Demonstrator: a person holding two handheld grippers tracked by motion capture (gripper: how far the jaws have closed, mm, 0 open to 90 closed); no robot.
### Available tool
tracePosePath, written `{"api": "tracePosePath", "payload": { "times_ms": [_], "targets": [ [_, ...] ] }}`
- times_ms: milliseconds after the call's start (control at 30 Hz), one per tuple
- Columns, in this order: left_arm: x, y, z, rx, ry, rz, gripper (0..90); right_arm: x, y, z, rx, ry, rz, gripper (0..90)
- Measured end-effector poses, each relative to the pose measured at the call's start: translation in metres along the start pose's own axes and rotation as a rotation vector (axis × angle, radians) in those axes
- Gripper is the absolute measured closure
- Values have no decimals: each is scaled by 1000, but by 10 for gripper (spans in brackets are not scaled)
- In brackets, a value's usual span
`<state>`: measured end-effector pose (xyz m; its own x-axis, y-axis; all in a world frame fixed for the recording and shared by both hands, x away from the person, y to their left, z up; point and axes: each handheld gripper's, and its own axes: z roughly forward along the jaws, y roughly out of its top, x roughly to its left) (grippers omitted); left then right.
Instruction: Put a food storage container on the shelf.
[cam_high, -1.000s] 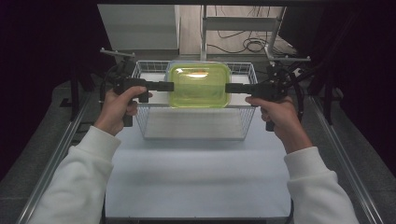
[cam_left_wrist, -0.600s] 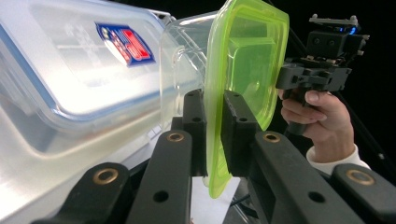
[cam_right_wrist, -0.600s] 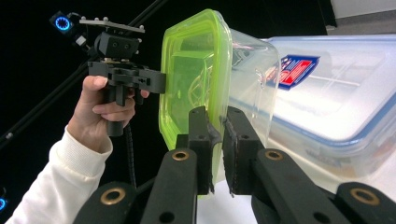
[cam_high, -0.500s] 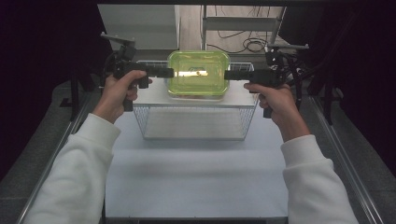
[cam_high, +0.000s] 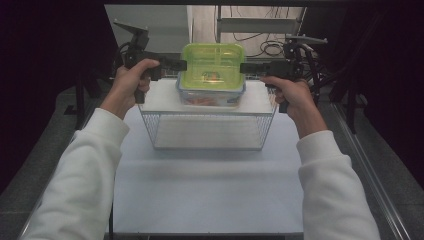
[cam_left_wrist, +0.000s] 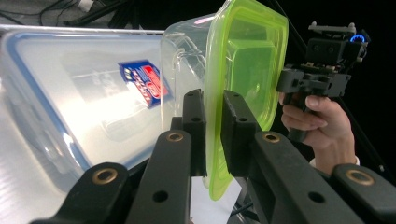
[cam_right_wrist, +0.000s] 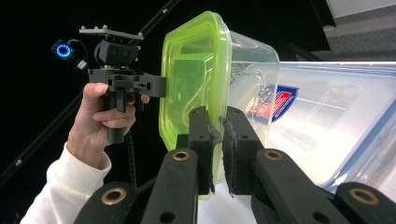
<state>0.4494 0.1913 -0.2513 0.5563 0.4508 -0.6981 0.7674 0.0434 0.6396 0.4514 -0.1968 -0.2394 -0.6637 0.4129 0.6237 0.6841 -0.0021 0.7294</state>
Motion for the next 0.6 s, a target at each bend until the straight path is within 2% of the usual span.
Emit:
{"api": "tracePosePath", "payload": {
  "times_ms": [233,433,500,600],
  "targets": [
    [13,8,4,0,4,-34,814,-9,8,8,3,-14,18,824],
    [31,15,12,18,34,-71,814,-27,12,20,3,-23,64,825],
    [35,15,13,2,19,-86,813,-35,11,24,4,-28,84,822],
    [41,17,14,-21,-6,-113,810,-47,10,27,-16,2,132,814]
  ]
}}
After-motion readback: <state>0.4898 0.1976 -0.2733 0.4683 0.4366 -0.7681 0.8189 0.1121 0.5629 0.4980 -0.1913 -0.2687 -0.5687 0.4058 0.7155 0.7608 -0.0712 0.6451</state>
